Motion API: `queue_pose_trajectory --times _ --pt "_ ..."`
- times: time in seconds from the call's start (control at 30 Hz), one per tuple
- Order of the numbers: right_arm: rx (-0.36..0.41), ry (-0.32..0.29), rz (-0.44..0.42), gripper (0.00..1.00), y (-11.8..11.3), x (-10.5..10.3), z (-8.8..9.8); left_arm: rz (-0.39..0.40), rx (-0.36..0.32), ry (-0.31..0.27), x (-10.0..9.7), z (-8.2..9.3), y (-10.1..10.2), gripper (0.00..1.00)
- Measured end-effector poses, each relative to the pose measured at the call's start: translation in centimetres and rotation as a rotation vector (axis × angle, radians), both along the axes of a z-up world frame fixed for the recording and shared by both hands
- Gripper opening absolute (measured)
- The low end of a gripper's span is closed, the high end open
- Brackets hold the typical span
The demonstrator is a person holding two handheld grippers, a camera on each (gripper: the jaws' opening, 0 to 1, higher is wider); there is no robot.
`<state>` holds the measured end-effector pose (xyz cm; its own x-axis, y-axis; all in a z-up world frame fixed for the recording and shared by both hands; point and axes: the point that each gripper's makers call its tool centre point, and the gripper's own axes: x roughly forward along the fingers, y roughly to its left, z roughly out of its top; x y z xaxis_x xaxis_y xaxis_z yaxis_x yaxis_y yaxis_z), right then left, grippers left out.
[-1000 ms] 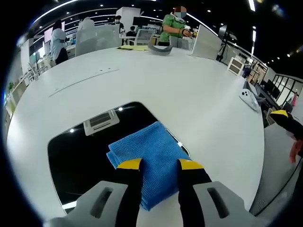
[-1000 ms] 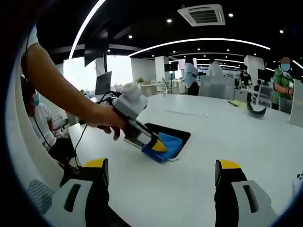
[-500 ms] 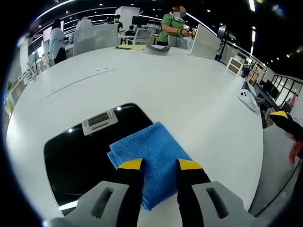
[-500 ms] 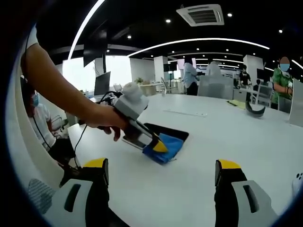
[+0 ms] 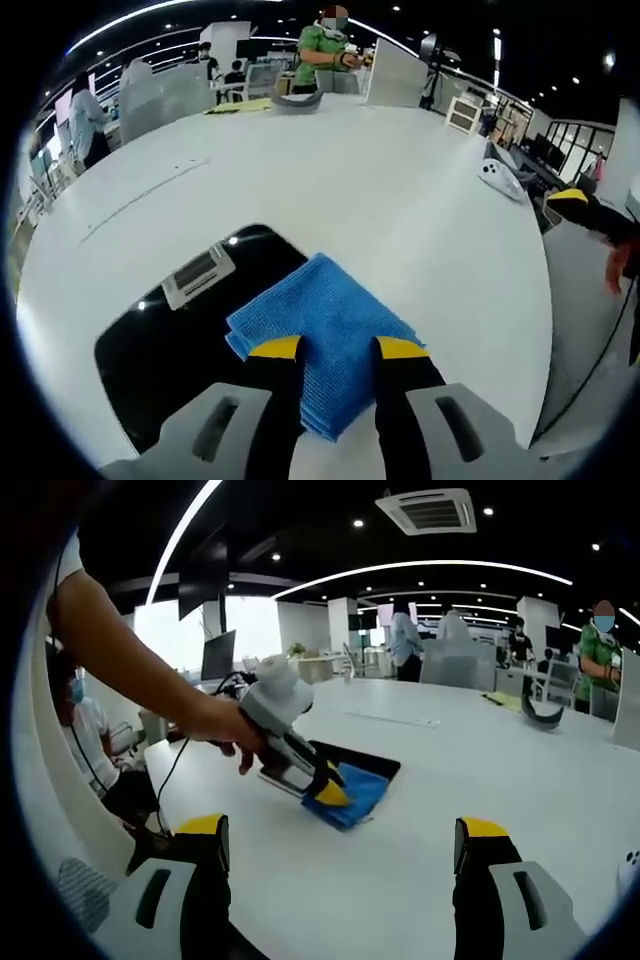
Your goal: Wipe the mirror surface with the cleaning cloth until all visible marks leave the cleaned area.
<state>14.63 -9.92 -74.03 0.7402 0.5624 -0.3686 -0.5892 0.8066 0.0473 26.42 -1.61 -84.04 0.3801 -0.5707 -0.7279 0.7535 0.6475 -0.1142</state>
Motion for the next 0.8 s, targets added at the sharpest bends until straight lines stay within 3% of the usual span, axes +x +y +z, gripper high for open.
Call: queue_pose_trajectory --times 0.1,0.3,0.43,0.53,0.8 --pt "0.000 -0.001 0.002 0.93 0.06 0.08 0.03 -0.059 0.041 -0.021 -0.14 -0.05 -0.15 0.26" --pt "-0.001 -0.001 -0.002 0.93 0.02 0.10 0.10 -0.093 0.054 -0.059 0.50 0.67 -0.33 0.28" --pt "0.001 0.001 -0.007 0.93 -0.02 -0.02 0.03 -0.139 0.112 -0.079 0.81 0.33 0.14 0.27" --pt "0.001 0.002 -0.007 0.93 0.06 -0.22 0.00 -0.129 0.101 -0.045 0.54 -0.05 0.07 0.27" --pt "-0.004 0.008 -0.004 0.93 0.17 -0.40 -0.20 -0.081 0.090 -0.046 0.68 -0.16 -0.02 0.27"
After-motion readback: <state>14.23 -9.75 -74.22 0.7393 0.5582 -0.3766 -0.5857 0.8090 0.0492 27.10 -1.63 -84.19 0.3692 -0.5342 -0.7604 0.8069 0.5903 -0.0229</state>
